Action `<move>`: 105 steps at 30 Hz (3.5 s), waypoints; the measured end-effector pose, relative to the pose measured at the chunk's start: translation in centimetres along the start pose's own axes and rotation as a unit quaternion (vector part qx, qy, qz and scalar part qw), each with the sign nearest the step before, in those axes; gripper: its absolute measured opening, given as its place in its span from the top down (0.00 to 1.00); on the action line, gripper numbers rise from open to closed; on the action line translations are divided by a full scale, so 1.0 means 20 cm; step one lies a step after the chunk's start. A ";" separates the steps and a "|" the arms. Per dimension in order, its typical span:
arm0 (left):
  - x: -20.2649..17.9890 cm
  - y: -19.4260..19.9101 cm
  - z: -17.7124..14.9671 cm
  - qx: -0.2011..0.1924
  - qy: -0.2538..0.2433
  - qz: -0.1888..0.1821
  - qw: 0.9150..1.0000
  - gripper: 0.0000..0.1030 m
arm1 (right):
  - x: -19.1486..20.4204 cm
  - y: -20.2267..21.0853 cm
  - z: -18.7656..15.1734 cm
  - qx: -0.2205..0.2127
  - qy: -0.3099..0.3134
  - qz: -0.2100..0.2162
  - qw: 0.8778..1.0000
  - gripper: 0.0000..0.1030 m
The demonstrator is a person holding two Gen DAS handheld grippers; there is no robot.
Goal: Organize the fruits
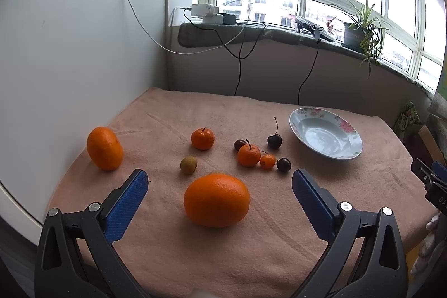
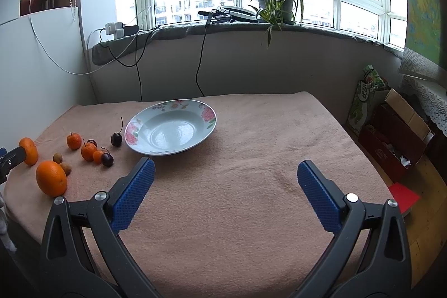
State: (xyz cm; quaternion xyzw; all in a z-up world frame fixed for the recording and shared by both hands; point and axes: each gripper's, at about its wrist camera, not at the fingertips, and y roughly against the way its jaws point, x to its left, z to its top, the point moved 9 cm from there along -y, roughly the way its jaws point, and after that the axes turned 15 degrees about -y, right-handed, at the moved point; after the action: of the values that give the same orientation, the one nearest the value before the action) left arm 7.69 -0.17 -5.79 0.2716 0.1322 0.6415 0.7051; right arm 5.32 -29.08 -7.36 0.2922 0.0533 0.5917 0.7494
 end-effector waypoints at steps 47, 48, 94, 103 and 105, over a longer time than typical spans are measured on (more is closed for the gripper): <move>0.00 0.00 -0.01 0.001 0.005 -0.003 1.000 0.01 | 0.01 -0.02 -0.06 0.022 -0.006 0.003 1.000 0.00; 0.00 0.00 -0.01 0.001 0.004 -0.004 1.000 0.01 | 0.01 -0.03 -0.06 0.023 -0.006 0.003 1.000 0.00; 0.12 -0.20 -0.27 0.072 0.109 -0.138 0.982 0.06 | 0.92 -0.26 -0.38 0.265 0.052 0.259 0.927 0.00; 0.10 -0.26 -0.28 0.083 0.094 -0.149 0.981 0.12 | 1.11 -0.32 -0.50 0.329 0.049 0.300 0.894 0.00; 0.09 -0.26 -0.27 0.082 0.090 -0.154 0.981 0.14 | 1.15 -0.34 -0.53 0.346 0.046 0.308 0.885 0.01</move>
State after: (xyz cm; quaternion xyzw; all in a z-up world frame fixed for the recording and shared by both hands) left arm 9.39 2.57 -12.91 0.2458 0.2873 0.5344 0.7560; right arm 13.44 -4.90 -13.33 0.5073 0.1962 0.7496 0.3772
